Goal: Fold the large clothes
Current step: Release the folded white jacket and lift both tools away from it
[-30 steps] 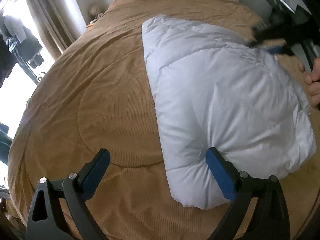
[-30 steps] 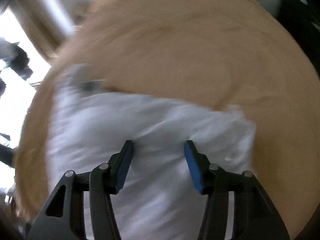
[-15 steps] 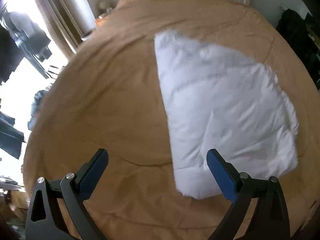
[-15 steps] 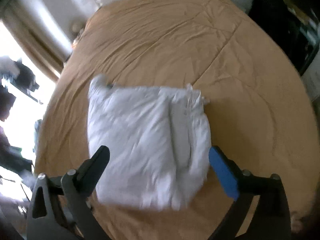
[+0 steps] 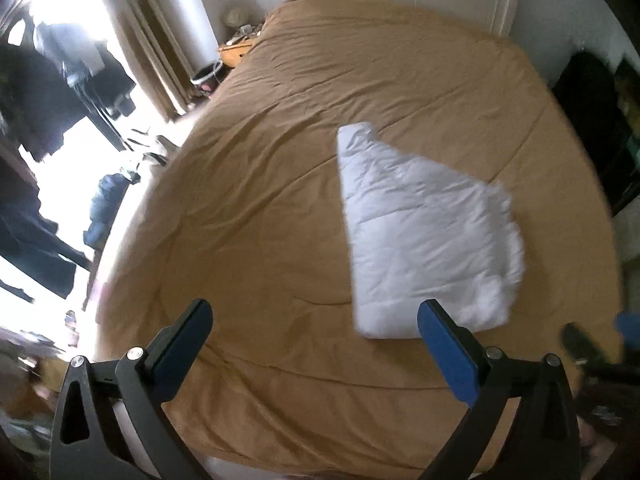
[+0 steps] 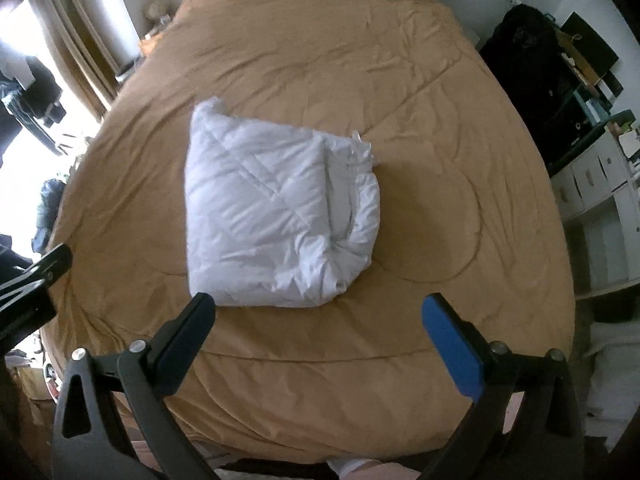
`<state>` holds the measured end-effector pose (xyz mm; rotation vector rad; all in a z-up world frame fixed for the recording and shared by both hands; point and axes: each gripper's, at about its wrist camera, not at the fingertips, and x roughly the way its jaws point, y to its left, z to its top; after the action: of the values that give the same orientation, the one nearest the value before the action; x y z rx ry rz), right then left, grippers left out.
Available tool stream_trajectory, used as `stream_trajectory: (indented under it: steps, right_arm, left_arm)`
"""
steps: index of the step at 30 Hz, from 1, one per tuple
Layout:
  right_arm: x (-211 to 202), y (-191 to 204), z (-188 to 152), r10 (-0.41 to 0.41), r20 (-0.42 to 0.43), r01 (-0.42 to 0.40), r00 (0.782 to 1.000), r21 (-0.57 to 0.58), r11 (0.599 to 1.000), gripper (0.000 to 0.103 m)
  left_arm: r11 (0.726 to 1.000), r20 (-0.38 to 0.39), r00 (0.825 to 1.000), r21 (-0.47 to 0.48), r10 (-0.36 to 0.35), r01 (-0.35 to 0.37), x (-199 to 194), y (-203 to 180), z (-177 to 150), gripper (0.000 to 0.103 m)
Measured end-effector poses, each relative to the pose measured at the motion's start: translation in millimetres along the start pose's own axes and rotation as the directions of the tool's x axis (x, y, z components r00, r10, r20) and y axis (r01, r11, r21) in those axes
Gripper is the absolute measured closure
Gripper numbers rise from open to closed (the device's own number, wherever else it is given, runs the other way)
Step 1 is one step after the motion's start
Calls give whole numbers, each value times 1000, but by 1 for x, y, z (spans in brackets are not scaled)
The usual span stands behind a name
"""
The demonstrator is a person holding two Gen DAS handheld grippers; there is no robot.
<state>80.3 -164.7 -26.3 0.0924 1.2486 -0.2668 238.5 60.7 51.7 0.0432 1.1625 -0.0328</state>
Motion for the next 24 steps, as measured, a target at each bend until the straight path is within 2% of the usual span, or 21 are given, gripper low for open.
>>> stream_trajectory:
  steps: [1,4,8,13,20,24]
  right_arm:
    - [-1,0,-1,7,9,-7,1000,9,1000,0]
    - [7,1,-10,40,2,-40,999,39,998,0]
    - [30,10,-16,-6,-47,5,999,-31,1000,0]
    - [21,5,-16,-67,-7,67,998,-28,997,0]
    - [22,1,-19,-63,-20,62,998,-46,997,0]
    - [24,2,-19,-33,-39,32,999,-39,999,0]
  left_arm:
    - [999,5,999,-28,-34,34,-3,4,-2,1]
    - [997,-17,998,-42,-62,61,6,1,-6,1]
    - [995,-91,991,-11,-98,97,30,-14,-14,1]
    - [999,-80,997,44,-23,26,36,-27,-19,1]
    - [999,-120,992,20,-36,39,43,-19,-24,1]
    - [999,-127,991,3,-42,43,47,-18,-24,1]
